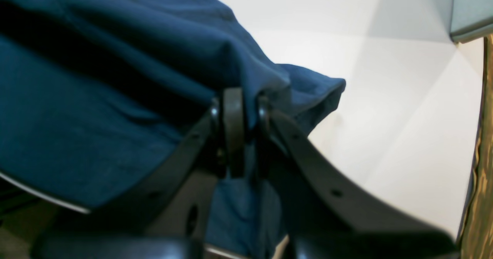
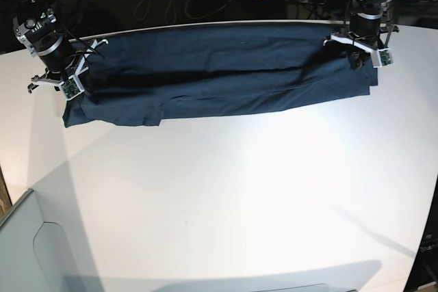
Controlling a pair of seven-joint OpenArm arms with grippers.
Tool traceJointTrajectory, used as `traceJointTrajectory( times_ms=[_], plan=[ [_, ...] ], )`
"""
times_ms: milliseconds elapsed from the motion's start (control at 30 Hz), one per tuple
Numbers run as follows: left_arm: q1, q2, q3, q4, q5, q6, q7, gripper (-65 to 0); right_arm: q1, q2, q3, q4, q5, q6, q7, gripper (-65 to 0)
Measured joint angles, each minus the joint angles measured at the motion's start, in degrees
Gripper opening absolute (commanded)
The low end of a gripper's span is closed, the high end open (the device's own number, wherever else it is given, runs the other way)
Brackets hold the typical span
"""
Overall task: Fold the T-shirt properly
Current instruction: 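Shift the left gripper along the strip end and regrasp it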
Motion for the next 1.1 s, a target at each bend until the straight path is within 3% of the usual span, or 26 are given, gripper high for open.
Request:
traceJointTrajectory(
  times_ms=[133, 333, 600, 767, 1100],
  plan=[
    [-0.04, 0.09, 0.00, 0.02, 0.00, 0.02, 0.15, -65.0, 0.02, -0.98, 0.00, 0.00, 0.00, 0.00, -0.11, -64.5],
    [0.76, 0.11, 0.02, 0.52, 0.00, 0.04, 0.17, -48.5, 0.00, -0.96, 0.02, 0.00, -0.13, 0.00, -0.11, -64.5],
    [2.27, 0.13, -1.05, 5.38, -0.42, -0.04, -0.22, -48.1, 0.00, -0.94, 0.00, 0.00, -0.13, 0.00, -0.11, -64.5],
    [-2.78, 0.59, -4.26, 1.73, -0.33, 0.48, 0.13, -48.1, -0.15, -0.96, 0.02, 0.00, -0.15, 0.00, -0.11, -64.5],
    [-7.04, 0.83, -4.07, -6.84, -0.46, 0.24, 0.17, -48.1, -0.15, -0.96, 0.00, 0.00, -0.15, 0.00, -0.11, -64.5]
  ],
)
